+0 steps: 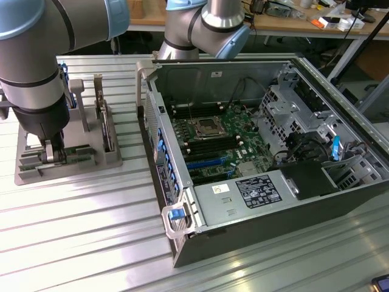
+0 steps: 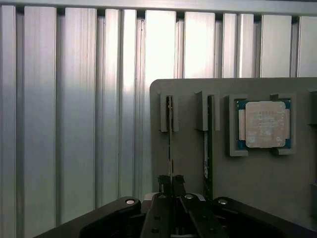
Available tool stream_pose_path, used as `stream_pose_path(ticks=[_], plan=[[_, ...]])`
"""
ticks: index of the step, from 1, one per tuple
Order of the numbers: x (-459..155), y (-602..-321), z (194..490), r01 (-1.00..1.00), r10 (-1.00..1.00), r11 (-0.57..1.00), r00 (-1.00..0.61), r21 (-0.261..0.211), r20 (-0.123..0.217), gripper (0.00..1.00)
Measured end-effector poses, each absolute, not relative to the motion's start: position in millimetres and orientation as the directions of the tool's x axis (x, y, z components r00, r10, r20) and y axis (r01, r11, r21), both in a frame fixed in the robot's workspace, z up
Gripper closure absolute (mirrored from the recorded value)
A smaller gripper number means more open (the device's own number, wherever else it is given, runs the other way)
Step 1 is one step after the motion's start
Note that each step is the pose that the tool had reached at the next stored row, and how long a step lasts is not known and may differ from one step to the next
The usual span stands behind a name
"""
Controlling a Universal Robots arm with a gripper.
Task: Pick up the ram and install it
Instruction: 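Pick up the ram and move it above insertion slot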
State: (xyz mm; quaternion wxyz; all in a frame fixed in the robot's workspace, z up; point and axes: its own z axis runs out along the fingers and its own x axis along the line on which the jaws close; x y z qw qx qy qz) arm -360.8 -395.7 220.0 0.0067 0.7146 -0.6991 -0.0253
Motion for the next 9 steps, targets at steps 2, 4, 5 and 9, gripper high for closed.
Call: stream_pose_path(ticks=[2, 4, 5, 9], plan=[[-360.6, -395.6, 225.8, -0.999, -0.999, -0.023, 0.021, 0.045, -0.027, 0.87], [-360.6, -395.6, 231.3, -0.999, -0.999, -0.023, 0.021, 0.045, -0.027, 0.87], [-360.6, -395.6, 233.4, -0.999, -0.999, -0.023, 0.021, 0.045, -0.027, 0.87], [-360.4, -395.6, 249.0, -0.999, -0.999, -0.023, 0.021, 0.045, -0.027, 0.87]])
